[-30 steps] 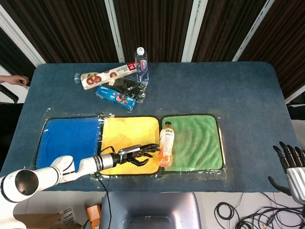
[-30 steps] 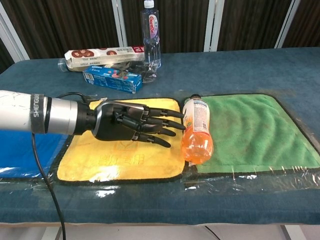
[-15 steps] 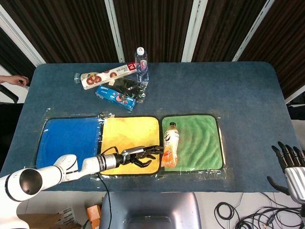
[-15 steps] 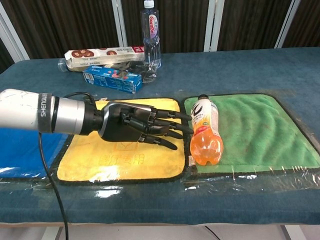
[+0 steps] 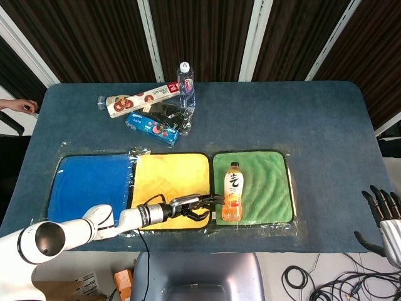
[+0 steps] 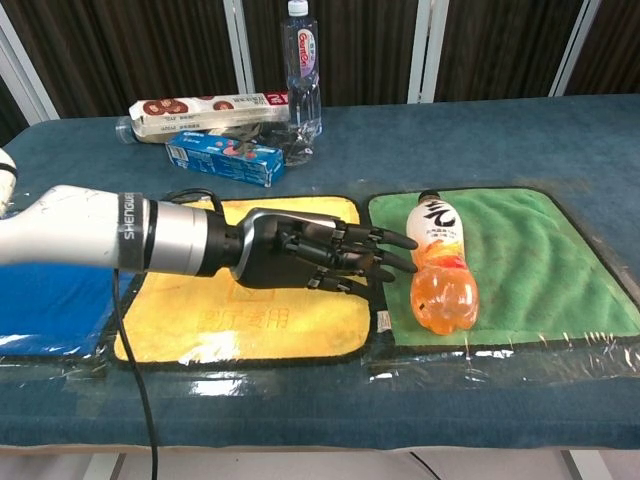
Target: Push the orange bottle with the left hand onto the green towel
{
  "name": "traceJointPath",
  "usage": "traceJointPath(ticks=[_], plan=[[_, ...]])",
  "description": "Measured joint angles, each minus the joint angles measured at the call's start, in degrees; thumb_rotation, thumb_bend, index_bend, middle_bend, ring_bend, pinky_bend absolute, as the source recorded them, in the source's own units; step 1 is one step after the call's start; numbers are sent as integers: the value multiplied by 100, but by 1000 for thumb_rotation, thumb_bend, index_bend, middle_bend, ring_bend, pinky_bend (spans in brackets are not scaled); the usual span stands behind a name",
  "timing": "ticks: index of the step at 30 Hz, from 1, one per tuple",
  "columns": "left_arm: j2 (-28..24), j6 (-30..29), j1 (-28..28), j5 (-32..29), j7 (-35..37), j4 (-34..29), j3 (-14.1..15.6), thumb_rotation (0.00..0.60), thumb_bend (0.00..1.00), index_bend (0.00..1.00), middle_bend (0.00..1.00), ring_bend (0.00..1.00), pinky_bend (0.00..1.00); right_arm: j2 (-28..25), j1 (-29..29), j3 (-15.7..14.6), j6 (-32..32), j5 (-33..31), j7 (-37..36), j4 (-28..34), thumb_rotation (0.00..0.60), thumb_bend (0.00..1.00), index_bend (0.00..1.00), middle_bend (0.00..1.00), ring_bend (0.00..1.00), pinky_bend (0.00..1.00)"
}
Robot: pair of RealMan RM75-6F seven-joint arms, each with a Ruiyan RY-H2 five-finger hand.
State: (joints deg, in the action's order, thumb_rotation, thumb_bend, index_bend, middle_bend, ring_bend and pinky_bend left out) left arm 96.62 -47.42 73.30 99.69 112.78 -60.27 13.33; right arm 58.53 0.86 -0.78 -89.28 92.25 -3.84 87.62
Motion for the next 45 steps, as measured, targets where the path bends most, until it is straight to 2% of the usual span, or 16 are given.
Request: traceJointPath(ticks=[24,35,41,45], plan=[[559,332,459,-77,408,310,-275,517,659,140,102,30,105,-131,116,16,-258,47,-511,-97,600,168,0,5,0,0],[561,335,486,-161,308,296,-347,513,646,139,102,29,105,-131,116,-4,-233,71,-536,-127,600,168,0,5,0,0],[225,149,312,-290,-476,20,-425,514,625,131,102,29,105,-105,103,2,-187,47,-438,-128,600,168,0,5,0,0],[-262,-11,50,-467,-1539,-419,-457,515,574,111,102,30,105,-87,113,6,-203,46,-391,-127,600,168,0,5,0,0]])
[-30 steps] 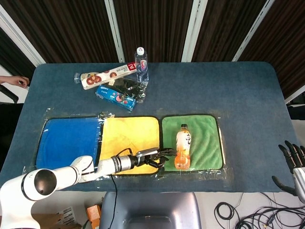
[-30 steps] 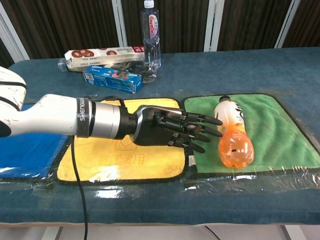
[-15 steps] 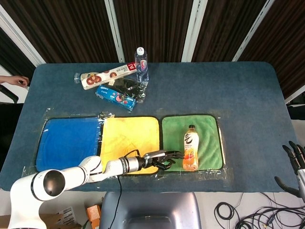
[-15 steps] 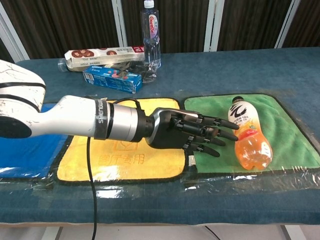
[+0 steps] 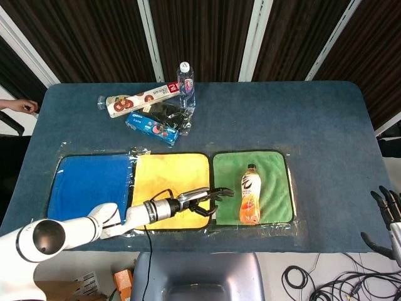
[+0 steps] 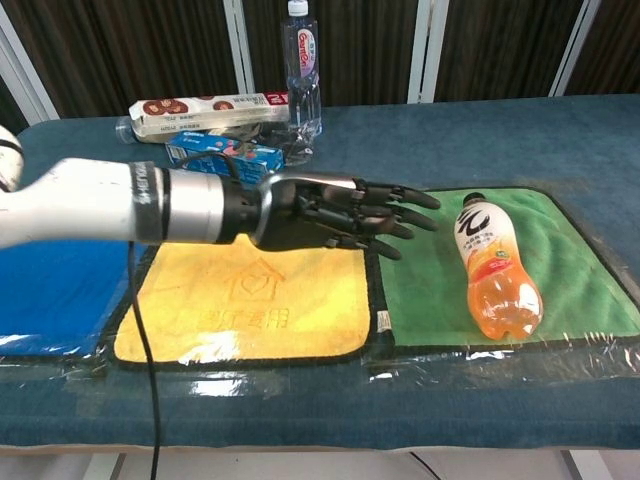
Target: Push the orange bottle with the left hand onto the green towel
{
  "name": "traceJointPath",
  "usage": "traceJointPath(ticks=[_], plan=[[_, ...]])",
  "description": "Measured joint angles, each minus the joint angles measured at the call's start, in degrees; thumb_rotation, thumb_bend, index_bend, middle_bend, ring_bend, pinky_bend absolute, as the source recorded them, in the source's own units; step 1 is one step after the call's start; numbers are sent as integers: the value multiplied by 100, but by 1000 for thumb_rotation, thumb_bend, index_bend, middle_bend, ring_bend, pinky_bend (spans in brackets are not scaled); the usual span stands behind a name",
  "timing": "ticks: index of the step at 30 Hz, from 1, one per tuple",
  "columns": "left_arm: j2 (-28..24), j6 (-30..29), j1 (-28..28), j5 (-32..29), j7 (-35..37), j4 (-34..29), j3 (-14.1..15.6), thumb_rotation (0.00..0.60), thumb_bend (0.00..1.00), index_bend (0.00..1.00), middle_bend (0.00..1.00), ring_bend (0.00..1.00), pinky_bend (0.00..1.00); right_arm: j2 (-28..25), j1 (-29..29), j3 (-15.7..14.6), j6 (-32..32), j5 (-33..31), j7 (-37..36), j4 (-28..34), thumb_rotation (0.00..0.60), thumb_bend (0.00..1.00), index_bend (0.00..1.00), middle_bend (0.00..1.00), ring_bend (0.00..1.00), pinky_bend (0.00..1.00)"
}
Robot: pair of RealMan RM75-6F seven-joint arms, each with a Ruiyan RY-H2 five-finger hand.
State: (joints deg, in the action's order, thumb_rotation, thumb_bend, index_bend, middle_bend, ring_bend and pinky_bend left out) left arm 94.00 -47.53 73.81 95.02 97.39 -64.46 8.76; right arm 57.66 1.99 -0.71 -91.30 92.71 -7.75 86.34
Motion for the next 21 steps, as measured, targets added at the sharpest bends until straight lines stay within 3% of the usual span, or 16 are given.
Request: traceJointPath(ticks=[6,11,15,21], plan=[[-833,-299,-560,-270,-2006,-712,100,586,515,44,52,5,105,41,-41,4,73,9,175,34,600,168,0,5,0,0],[-1477,-756,-1260,-593,-4069,-1212,268,600,497,43,37,0,105,94,-97,9,181,6,388,104,600,168,0,5,0,0],[-1906,-1695,-2359,-945,-5776,-1469,394,600,493,43,37,0,105,153,-160,27,309,-38,607,180,600,168,0,5,0,0],[-1890,-3488,-4166,-1415,-7031,-1203,364,600,486,22,16,0,102,282,-272,44,548,-111,1032,300,600,168,0,5,0,0]])
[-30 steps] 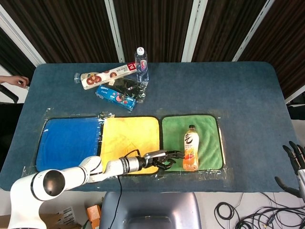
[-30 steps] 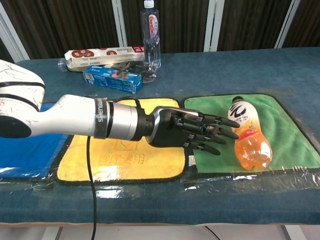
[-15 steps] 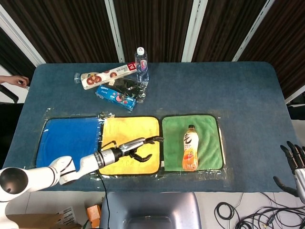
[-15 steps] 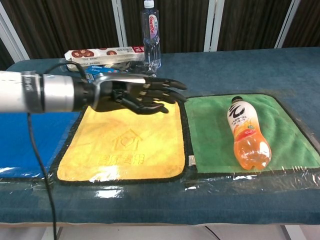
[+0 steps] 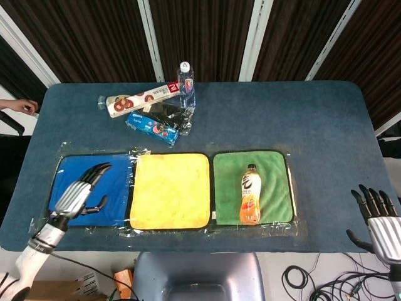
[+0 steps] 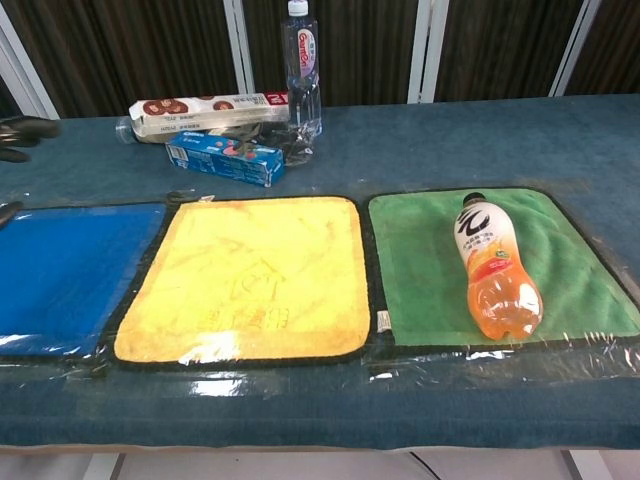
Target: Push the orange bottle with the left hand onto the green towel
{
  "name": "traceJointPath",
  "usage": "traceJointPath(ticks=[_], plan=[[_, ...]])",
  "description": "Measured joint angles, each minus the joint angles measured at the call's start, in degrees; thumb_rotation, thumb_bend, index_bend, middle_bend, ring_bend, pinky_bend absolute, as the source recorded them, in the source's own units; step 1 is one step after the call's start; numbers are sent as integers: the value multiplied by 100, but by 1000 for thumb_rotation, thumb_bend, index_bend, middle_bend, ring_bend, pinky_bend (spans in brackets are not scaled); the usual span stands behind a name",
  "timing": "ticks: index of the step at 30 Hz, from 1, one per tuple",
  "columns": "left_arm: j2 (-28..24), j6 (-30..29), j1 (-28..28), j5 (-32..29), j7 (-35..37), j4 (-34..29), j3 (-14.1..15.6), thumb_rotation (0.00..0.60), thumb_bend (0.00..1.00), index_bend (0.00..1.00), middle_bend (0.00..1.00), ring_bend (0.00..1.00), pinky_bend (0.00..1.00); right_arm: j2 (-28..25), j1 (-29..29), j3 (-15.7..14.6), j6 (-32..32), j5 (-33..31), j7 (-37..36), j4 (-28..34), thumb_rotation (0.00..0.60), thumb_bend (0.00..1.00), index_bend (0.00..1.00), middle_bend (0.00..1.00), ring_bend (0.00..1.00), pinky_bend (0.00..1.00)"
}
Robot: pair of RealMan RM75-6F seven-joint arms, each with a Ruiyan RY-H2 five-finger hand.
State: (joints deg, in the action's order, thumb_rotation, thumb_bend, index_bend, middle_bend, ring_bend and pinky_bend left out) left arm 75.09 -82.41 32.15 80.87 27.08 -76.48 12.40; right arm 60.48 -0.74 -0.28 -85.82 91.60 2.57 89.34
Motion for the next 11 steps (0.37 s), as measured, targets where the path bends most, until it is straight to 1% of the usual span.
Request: traceJointPath(ticks=[2,3,5,6,9,11], plan=[[76,-439,-419,-107,-451,115,-34,600,483,9,7,0,99,41,-27,15,53,-46,115,28,600,168,0,5,0,0],[101,-658,-626,-156,-797,140,-47,600,482,5,3,0,97,68,-45,26,87,-77,189,49,600,168,0,5,0,0],[102,-860,-824,-166,-1326,99,-54,600,482,0,0,0,97,96,-72,35,132,-108,261,90,600,168,0,5,0,0],[82,-955,-929,-122,-1702,28,-45,600,482,0,0,0,96,102,-76,38,133,-114,270,107,600,168,0,5,0,0],[3,-994,-1064,-1,-2045,-118,-7,600,477,0,0,0,96,104,-59,42,81,-120,262,101,600,168,0,5,0,0],[-71,-942,-1137,54,-2026,-226,9,600,449,0,0,0,96,108,-51,48,68,-139,261,86,600,168,0,5,0,0]])
